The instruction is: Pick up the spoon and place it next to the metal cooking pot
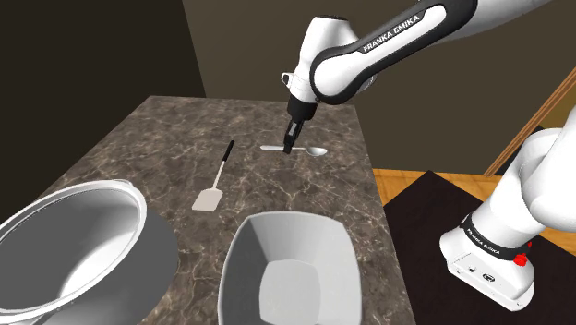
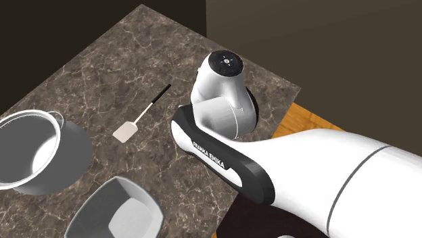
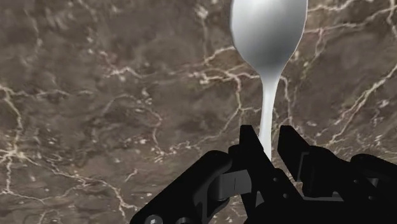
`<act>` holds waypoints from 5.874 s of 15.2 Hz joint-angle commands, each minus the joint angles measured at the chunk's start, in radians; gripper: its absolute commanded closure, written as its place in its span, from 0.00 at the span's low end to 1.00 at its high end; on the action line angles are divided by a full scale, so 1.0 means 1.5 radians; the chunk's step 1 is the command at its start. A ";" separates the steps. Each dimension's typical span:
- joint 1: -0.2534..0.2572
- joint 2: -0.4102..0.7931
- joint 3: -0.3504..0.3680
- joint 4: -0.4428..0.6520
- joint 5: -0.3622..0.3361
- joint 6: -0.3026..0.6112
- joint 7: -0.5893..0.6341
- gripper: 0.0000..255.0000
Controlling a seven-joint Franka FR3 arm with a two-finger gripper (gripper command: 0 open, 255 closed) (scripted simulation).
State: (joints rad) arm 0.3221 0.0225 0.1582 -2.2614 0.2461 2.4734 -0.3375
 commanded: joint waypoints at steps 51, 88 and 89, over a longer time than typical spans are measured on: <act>0.078 -0.041 0.112 0.302 -0.087 -0.311 0.286 1.00; 0.163 0.120 0.172 0.235 -0.200 -0.085 0.465 1.00; 0.163 0.123 0.172 0.231 -0.202 -0.077 0.466 1.00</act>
State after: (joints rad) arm 0.5665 0.2034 0.4167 -1.9060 -0.0540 2.3440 0.3598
